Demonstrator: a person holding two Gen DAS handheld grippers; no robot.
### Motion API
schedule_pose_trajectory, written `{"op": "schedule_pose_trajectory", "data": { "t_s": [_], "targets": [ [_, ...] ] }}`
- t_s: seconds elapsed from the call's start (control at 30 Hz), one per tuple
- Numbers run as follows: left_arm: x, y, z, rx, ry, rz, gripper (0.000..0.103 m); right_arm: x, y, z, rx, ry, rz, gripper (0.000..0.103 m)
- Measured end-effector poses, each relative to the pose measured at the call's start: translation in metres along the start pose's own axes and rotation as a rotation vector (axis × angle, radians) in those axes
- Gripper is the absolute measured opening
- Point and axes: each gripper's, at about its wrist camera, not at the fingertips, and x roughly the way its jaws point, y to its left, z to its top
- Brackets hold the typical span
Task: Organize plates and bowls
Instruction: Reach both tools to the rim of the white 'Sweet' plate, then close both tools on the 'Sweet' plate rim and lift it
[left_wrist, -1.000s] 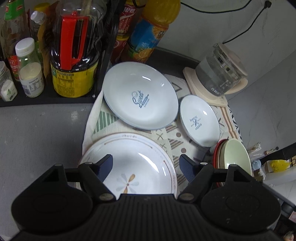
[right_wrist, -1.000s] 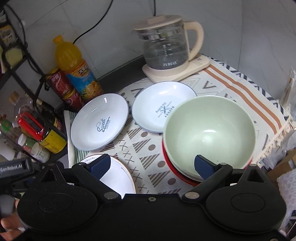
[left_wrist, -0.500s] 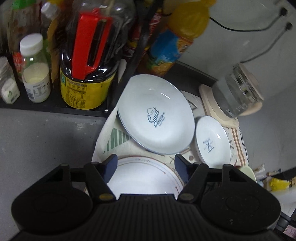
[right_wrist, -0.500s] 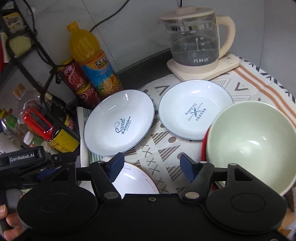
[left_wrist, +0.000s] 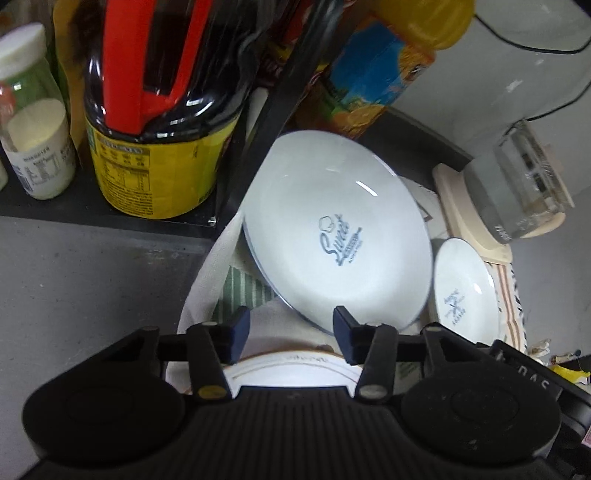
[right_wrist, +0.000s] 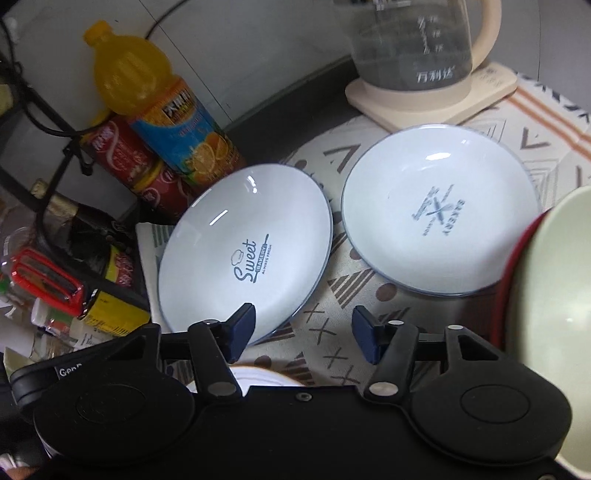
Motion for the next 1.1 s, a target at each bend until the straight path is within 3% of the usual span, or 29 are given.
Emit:
{"op": "schedule_pose_trajectory", "data": {
  "t_s": [0.23,0.4,0.57,0.87,1.0,1.1],
  "targets": [
    [0.018,0.007,0.006,-0.047,-0.008,-0.011,0.041,0.036,-0.008,0.002,0.077,0.049,0.038,0.042],
    [0.030,0.013,0.006,-0.127,0.000,-0.015,0.026,0.058,-0.024,0.002,0.210,0.090,0.099,0.036],
    [0.040,0.012,0.006,-0.172,-0.003,-0.017,0.019,0.072,-0.021,0.001,0.203,0.091,0.089,0.031],
    [0.047,0.014,0.010,-0.206,-0.034,-0.023,0.017,0.077,-0.021,0.009,0.210,0.061,0.091,0.029],
    [0.045,0.017,0.008,-0.220,-0.042,-0.026,0.012,0.077,-0.027,0.010,0.236,0.052,0.067,0.012],
    [0.040,0.018,0.005,-0.223,-0.038,-0.044,0.011,0.073,-0.030,0.011,0.229,0.050,0.068,0.010]
  ]
}}
